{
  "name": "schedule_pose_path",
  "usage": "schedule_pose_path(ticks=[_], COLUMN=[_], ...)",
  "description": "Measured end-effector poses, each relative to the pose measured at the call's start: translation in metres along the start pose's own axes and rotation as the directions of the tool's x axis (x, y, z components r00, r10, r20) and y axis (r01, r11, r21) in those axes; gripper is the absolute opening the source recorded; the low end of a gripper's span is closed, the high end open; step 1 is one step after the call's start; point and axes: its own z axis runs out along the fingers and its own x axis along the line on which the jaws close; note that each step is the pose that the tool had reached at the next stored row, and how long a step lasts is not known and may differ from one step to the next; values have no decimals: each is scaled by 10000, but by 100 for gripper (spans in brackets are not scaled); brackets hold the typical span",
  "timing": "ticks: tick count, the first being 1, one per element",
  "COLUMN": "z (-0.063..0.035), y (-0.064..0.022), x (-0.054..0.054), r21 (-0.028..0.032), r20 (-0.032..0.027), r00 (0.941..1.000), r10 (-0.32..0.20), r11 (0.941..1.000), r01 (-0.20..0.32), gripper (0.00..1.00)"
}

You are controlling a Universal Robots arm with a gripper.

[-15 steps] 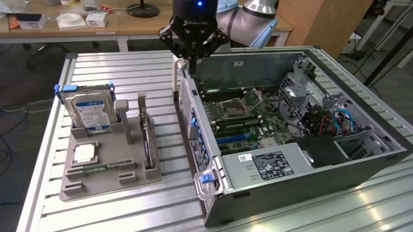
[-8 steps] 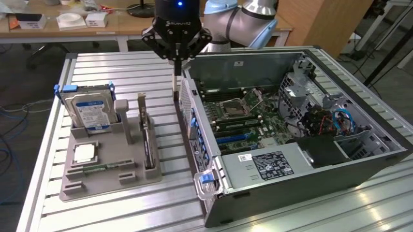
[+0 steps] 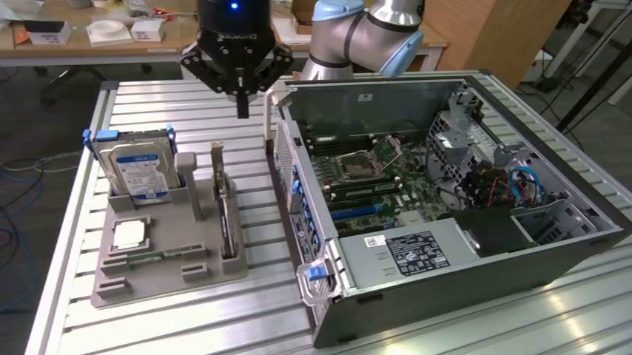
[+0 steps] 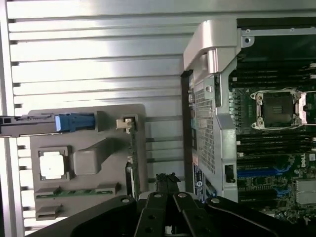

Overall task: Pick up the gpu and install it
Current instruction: 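Reach for the gpu, then pick up the gpu and move the gpu toward the slot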

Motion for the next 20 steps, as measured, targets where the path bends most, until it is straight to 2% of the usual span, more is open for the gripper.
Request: schedule_pose_path(ticks=[5, 10, 20], z=[-2, -3, -4], y=[-15, -25, -26], x=[194, 339, 350], r21=[0, 0, 0], r20=[0, -1, -1], r00=[10000, 10000, 10000], r10=[0, 1, 1], r11=[10000, 10000, 10000], r01=[0, -1, -1], gripper=[11, 11, 11])
